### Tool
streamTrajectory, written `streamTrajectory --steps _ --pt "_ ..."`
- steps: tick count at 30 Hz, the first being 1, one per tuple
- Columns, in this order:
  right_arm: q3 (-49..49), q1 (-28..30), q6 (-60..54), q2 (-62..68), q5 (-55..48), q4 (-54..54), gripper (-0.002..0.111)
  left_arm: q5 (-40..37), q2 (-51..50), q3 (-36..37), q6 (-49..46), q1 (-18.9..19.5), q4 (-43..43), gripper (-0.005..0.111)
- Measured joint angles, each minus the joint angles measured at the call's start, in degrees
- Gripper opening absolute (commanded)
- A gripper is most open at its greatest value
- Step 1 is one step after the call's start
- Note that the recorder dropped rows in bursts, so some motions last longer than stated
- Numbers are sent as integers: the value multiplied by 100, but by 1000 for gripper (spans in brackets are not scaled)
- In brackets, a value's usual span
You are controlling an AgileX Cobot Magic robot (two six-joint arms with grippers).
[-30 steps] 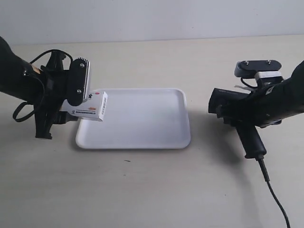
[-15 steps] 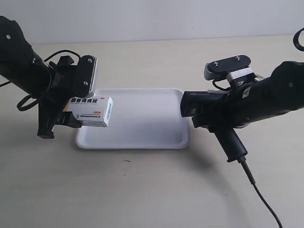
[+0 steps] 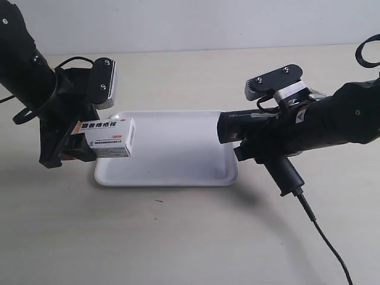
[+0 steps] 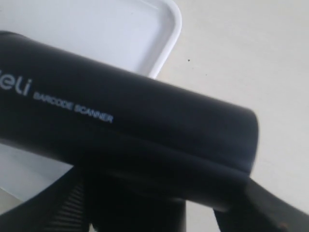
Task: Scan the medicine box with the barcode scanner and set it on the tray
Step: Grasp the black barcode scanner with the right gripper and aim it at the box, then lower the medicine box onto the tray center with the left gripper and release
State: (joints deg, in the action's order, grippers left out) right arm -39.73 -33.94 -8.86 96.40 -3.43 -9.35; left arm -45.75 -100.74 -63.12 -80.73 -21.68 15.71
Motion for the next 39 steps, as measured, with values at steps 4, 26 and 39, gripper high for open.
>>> streamTrajectory --steps 4,26,39 --pt "0 0 0 54 36 33 0 32 0 0 27 38 -43 0" --pt "-22 1043 297 271 217 -117 0 1846 -1127 -481 346 -968 130 0" --pt "-34 1043 306 979 810 -426 83 2125 -1733 -860 610 -1021 638 67"
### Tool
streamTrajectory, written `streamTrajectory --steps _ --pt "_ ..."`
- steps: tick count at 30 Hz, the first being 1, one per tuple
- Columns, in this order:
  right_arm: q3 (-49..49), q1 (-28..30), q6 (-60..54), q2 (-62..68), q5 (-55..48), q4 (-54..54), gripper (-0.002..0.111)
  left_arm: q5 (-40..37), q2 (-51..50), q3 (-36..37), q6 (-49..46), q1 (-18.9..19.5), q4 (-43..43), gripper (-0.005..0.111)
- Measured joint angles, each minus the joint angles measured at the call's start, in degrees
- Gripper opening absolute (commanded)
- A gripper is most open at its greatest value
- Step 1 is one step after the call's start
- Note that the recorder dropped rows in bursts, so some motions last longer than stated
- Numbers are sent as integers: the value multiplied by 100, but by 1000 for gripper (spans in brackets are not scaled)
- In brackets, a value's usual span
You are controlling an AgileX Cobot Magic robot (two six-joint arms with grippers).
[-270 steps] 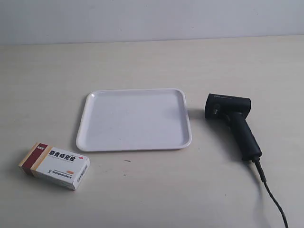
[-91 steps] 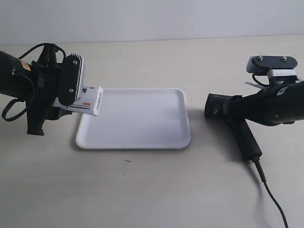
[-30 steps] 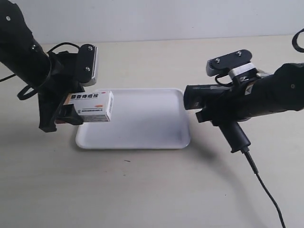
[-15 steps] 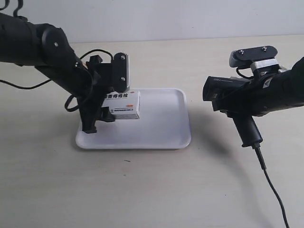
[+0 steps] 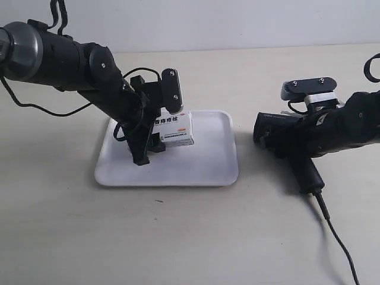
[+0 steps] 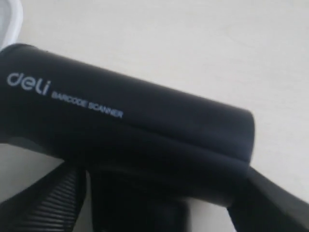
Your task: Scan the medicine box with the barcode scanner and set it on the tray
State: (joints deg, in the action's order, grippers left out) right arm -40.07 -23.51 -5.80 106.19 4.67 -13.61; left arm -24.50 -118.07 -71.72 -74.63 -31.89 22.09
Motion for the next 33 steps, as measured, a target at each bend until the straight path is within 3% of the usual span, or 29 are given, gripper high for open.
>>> streamTrajectory --steps 1,3,6,11,13,16,18,20,21,24,27,33 --pt "0 0 0 0 17 -43 89 8 0 0 -1 0 105 78" --pt "-4 0 0 0 28 -103 94 1 0 0 12 0 215 88" --pt "-4 0 0 -14 40 -125 96 -160 0 0 12 0 226 97" --pt "-4 0 0 -564 -398 -125 95 -465 13 0 12 0 226 100" --pt "-4 0 0 -1046 -685 -125 89 -558 121 0 142 0 226 97" --pt "-4 0 0 -1943 -1069 -139 63 -682 516 -26 725 0 164 78" --pt "-4 0 0 -2619 -1273 -139 37 -811 949 -90 1183 29 140 49" --pt "-4 0 0 -3390 -1463 -139 15 -1034 1416 -173 1558 100 129 10" --pt "19 0 17 -3773 -1489 -139 4 -1185 1689 -200 1774 135 141 2" --pt "337 0 92 -4825 -1350 -139 0 -1614 2462 -118 2218 291 368 5" --pt "976 0 112 -5840 -998 -139 0 -1628 3291 425 2216 423 1098 5" --pt "2210 0 127 -7511 -798 -139 0 -255 4898 2626 1381 437 2842 5"
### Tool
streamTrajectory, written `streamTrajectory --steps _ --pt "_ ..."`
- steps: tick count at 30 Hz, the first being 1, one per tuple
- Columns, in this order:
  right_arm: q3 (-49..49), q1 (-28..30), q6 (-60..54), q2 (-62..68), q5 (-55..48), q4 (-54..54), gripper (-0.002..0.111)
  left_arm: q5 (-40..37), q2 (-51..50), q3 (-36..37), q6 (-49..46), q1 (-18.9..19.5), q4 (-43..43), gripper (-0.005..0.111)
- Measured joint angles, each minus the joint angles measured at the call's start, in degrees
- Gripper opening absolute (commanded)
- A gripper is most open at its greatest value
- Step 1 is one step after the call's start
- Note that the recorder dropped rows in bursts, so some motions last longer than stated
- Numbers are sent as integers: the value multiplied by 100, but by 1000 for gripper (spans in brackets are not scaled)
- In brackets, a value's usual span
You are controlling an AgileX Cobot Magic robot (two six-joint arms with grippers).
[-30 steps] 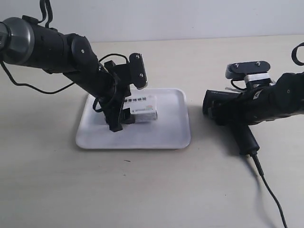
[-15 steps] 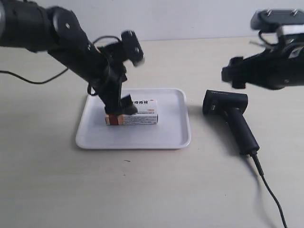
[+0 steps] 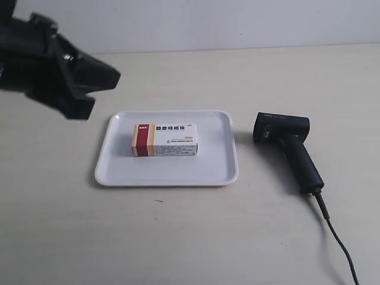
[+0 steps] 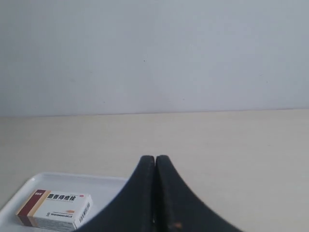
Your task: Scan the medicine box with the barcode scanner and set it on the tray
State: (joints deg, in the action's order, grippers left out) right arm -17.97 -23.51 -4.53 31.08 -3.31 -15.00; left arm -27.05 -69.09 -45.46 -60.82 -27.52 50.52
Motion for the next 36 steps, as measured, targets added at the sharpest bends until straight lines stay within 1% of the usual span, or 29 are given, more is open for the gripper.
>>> streamTrajectory --steps 2,3,5,7,10,14,17,20,22,24,27,29,32,33,35,36 --pt "168 0 0 -426 -120 0 0 545 534 733 -168 0 549 5" --pt "194 0 0 -576 -196 0 0 716 730 978 -218 0 725 5" --pt "239 0 0 -887 -360 0 0 902 1173 1476 -275 0 914 5" --pt "239 0 0 -1127 -441 -12 0 945 1528 1813 -289 0 984 5" --pt "239 0 0 -1366 -474 -12 0 983 1865 2203 -300 0 1045 5" --pt "239 0 0 -1525 -490 -12 0 1061 2119 2478 -324 0 1045 5" --pt "239 0 4 -1557 -502 -12 0 1557 2651 2837 -391 35 1021 5" --pt "239 0 4 -1555 -513 -12 0 2304 3675 3433 -406 306 1021 5" --pt "239 0 4 -1555 -513 -12 0 2705 4418 3848 -406 601 1021 5" --pt "239 0 4 -1555 -513 -12 0 3043 5129 4154 -406 986 1021 5" --pt "239 0 4 -1555 -513 -12 0 3396 5909 4369 -406 1465 1021 5" --pt "239 0 4 -1555 -513 -12 0 3561 6221 4415 -406 1699 1021 5" --pt "239 0 4 -1555 -513 -12 0 3691 6517 4501 -406 1863 988 5" --pt "239 0 4 -1555 -513 -12 0 3706 6573 4511 -354 1879 853 5" --pt "239 0 4 -1555 -513 -12 0 3681 6661 4524 2 1892 280 5" --pt "239 0 4 -1555 -513 -12 0 3635 6692 4524 315 1901 -249 5"
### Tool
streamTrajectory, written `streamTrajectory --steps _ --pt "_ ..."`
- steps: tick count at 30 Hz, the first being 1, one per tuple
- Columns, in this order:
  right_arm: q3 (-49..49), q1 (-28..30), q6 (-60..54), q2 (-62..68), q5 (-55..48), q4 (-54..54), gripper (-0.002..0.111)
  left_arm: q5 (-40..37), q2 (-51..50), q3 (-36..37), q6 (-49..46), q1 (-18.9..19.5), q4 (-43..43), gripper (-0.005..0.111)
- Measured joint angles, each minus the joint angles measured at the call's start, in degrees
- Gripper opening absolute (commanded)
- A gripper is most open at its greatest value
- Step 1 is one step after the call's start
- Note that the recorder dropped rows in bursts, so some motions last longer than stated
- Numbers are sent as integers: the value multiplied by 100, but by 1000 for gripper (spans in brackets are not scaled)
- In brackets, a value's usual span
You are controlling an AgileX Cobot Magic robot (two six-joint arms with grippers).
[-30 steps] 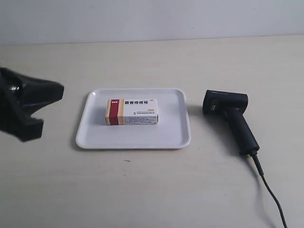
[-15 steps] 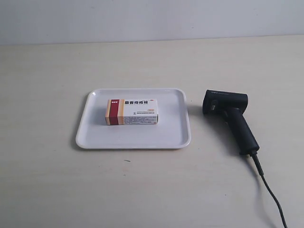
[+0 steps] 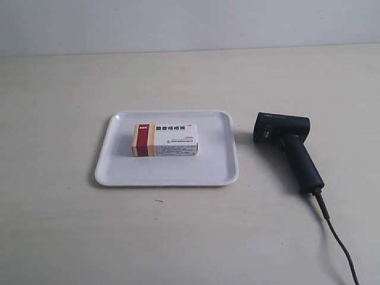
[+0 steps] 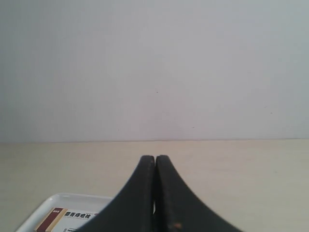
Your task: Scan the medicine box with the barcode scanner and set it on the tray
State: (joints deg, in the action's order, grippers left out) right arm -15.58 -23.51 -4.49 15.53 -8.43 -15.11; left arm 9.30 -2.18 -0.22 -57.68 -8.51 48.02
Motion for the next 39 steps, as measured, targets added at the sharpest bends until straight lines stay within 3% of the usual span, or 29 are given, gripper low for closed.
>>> streamTrajectory --steps 5,7,12,20,33,39 --pt "0 0 0 0 0 0 0 -374 83 0 3333 167 -3295 5" --pt "0 0 0 0 0 0 0 -739 83 0 3885 243 -3791 5" --pt "0 0 0 0 0 0 0 -1769 83 10 4417 360 -4114 5" --pt "0 0 0 0 0 0 0 -2444 179 23 5679 1144 -4802 5" --pt "0 0 9 0 -23 0 0 -2733 179 23 6212 1191 -5293 5" --pt "0 0 9 0 -23 0 0 -2733 179 23 5768 1118 -5082 5"
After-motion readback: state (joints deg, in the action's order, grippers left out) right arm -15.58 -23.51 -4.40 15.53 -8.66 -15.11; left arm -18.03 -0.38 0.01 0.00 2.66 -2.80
